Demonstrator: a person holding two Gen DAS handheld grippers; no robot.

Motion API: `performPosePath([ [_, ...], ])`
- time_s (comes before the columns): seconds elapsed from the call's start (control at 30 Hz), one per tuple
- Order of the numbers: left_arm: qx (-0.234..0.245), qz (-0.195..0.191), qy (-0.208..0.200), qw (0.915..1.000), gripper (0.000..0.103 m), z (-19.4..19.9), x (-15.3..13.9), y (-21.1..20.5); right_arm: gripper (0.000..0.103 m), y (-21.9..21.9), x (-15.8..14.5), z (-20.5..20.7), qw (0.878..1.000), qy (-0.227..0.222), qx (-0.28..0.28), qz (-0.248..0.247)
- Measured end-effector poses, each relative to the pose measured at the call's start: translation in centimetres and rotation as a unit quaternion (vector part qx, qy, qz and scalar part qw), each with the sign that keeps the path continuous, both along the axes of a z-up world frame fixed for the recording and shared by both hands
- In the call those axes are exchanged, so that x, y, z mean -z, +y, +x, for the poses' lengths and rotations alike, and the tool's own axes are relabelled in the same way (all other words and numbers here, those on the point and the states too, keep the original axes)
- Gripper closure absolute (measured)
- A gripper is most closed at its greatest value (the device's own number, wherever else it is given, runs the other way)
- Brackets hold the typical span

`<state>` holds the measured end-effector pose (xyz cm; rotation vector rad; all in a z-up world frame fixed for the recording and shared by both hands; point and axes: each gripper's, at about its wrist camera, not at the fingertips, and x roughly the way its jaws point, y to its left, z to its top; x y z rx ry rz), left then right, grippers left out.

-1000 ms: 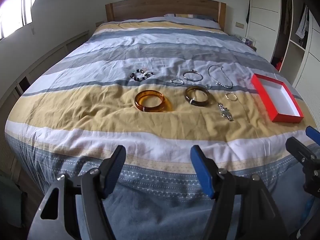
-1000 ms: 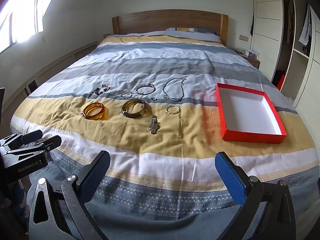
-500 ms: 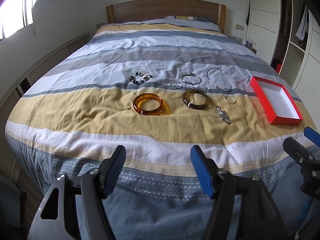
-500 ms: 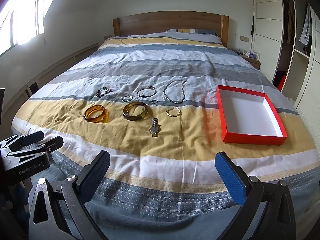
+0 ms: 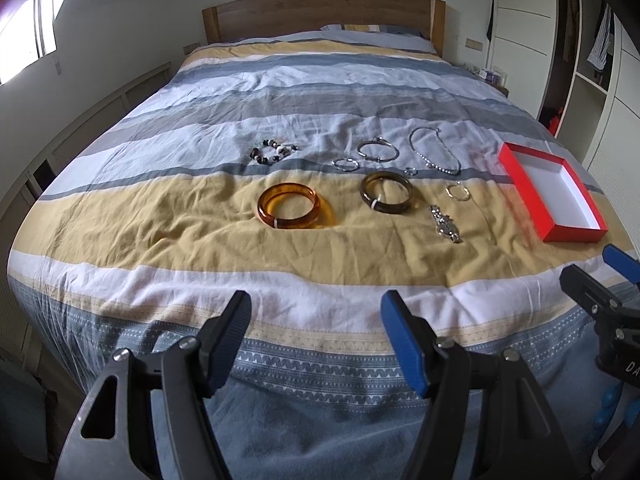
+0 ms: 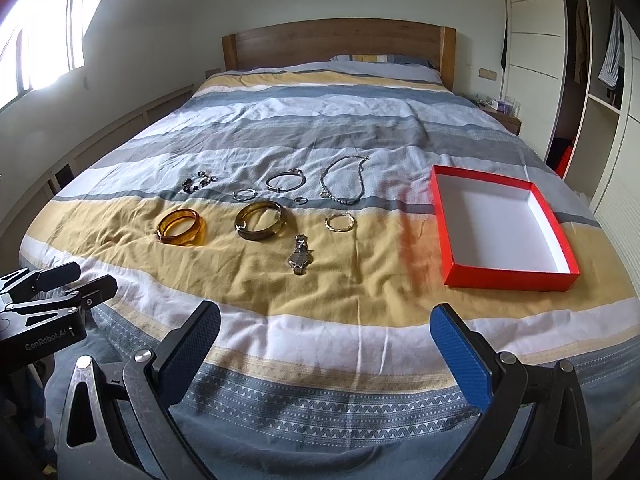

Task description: Organize jewelry

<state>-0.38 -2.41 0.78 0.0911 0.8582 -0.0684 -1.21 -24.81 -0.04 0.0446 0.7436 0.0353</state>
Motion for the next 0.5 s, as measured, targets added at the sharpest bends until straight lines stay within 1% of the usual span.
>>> performPosePath([
  [0.13, 0.002, 0.005, 0.001, 1.0, 0.037, 0.4, 0.2, 0.1, 0.001, 0.2, 0.4, 0.5, 1.0, 0.002, -0.003, -0.01],
  [0.3, 0.001, 0.011, -0.003, 0.9999, 0.037, 1.2, 0.4, 0.1, 0.001, -0.1, 1.1, 1.2, 1.0, 0.009, -0.005, -0.006],
  [0.43, 0.003, 0.014, -0.001, 0.9999, 0.037, 1.8, 0.8, 0.2, 0.01, -0.4, 1.5, 1.8, 1.0, 0.015, -0.006, -0.006],
  [0.5, 0.005, 0.019, -0.003, 0.9998, 0.037, 1.9, 0.7, 0.1, 0.011, -0.4, 1.8, 2.1, 1.0, 0.02, -0.008, -0.008],
])
